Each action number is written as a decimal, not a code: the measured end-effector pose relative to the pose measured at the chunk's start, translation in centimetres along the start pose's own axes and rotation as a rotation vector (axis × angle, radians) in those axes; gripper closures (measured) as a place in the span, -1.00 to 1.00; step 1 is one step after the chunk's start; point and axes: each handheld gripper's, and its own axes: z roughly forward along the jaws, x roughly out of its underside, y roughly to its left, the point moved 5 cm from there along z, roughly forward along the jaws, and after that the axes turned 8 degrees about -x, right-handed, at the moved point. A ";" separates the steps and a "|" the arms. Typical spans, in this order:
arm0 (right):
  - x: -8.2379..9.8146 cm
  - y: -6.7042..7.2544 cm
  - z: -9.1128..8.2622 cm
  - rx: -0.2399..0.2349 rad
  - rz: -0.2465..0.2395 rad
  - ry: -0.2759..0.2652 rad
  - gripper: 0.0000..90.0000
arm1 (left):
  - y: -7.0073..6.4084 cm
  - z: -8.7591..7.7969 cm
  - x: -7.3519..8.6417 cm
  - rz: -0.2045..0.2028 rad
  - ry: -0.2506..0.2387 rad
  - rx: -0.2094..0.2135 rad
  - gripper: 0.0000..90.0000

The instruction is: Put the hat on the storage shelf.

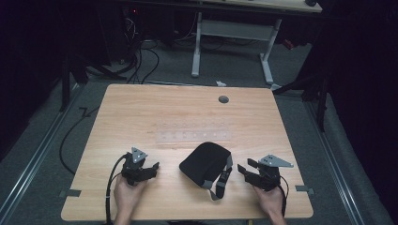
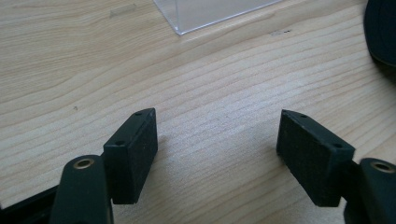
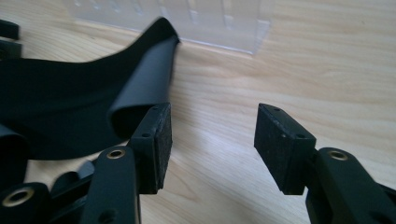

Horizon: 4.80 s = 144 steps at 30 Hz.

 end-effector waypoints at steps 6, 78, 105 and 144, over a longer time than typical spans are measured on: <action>-1.0 0.9 0.2 -0.036 -0.014 -0.008 0.02 | 0.0 0.0 0.0 -0.001 0.002 0.001 -0.35; -1.3 2.4 6.3 -0.338 -0.001 0.134 0.77 | -0.1 -0.1 0.0 -0.002 -0.001 -0.001 -0.36; -2.5 3.5 4.1 -0.381 -0.003 0.058 0.91 | -0.2 0.0 0.2 0.015 0.020 0.017 -0.52; -6.5 3.4 1.2 -0.355 0.036 -0.017 0.91 | -8.1 -6.0 -0.8 0.120 -0.007 0.384 -0.39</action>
